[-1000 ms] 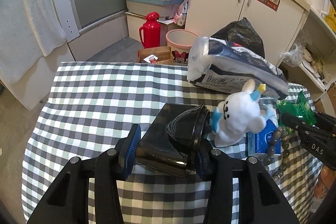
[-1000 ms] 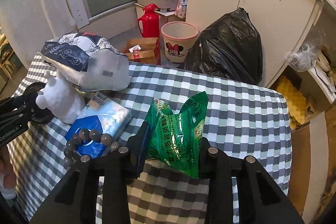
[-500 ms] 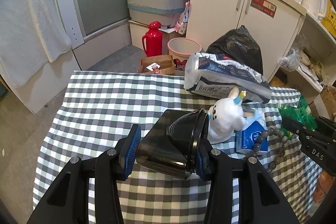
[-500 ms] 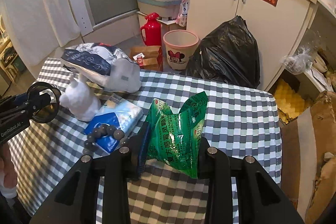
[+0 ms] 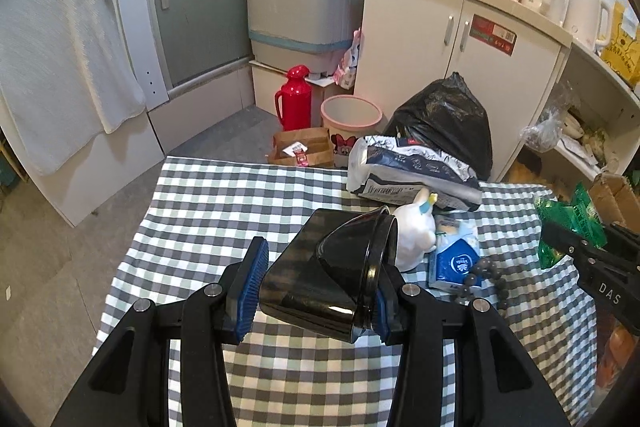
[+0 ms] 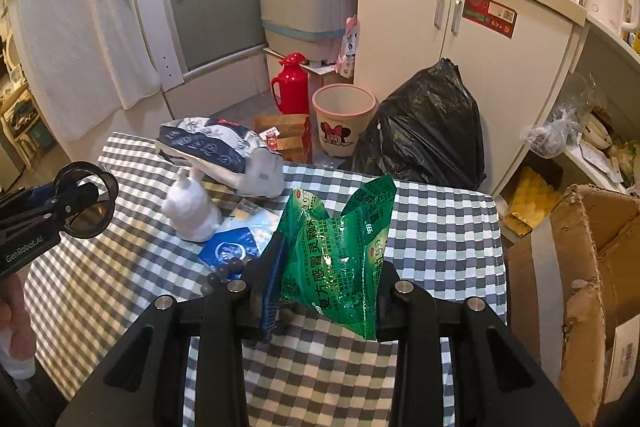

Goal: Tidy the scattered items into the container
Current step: 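Lift the glasses case and snack bag with both grippers toward the cardboard box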

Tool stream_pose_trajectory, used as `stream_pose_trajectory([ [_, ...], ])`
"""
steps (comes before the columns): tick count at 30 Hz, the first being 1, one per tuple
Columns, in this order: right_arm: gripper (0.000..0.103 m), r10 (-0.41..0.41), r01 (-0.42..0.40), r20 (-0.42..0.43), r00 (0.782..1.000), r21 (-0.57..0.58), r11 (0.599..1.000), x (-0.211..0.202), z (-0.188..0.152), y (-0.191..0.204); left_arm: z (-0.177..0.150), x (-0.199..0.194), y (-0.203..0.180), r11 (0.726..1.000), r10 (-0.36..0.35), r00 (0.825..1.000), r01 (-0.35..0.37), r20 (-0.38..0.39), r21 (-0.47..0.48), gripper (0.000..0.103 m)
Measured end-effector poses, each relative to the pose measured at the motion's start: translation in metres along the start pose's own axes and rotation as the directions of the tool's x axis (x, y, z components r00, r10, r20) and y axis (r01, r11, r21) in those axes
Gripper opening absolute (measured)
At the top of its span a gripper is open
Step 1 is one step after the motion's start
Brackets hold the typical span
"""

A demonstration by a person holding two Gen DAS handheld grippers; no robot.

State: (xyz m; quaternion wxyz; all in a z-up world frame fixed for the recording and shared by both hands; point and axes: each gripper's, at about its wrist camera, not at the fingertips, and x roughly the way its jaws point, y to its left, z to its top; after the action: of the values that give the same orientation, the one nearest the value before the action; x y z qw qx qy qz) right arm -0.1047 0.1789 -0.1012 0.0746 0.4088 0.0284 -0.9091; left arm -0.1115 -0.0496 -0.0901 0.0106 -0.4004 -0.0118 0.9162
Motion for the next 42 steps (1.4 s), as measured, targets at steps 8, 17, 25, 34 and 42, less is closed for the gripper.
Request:
stream_pose_trajectory([
  [8,0.033,0.012,-0.012,0.016,1.000,-0.018,1.000,-0.019,-0.002,0.014,-0.005,-0.025,0.007,1.000,0.010,0.999,-0.009,0.031,-0.013,0.046],
  [17,0.033,0.035,-0.033,0.047,0.998,-0.049,0.998,-0.047,-0.008,0.033,-0.010,-0.053,0.014,1.000,0.014,0.998,-0.012,0.067,-0.027,0.046],
  [25,0.033,0.046,-0.040,0.088,0.995,-0.066,0.997,-0.077,-0.013,0.044,-0.011,-0.083,0.017,0.999,0.019,0.993,-0.015,0.115,-0.034,0.046],
  [34,0.033,0.053,-0.042,0.145,0.988,-0.077,0.996,-0.116,-0.016,0.050,-0.012,-0.118,0.016,0.999,0.026,0.985,-0.020,0.169,-0.036,0.046],
  [42,0.033,0.059,-0.043,0.194,0.979,-0.081,0.996,-0.145,-0.020,0.056,-0.014,-0.146,0.014,0.999,0.023,0.977,-0.016,0.213,-0.035,0.046],
])
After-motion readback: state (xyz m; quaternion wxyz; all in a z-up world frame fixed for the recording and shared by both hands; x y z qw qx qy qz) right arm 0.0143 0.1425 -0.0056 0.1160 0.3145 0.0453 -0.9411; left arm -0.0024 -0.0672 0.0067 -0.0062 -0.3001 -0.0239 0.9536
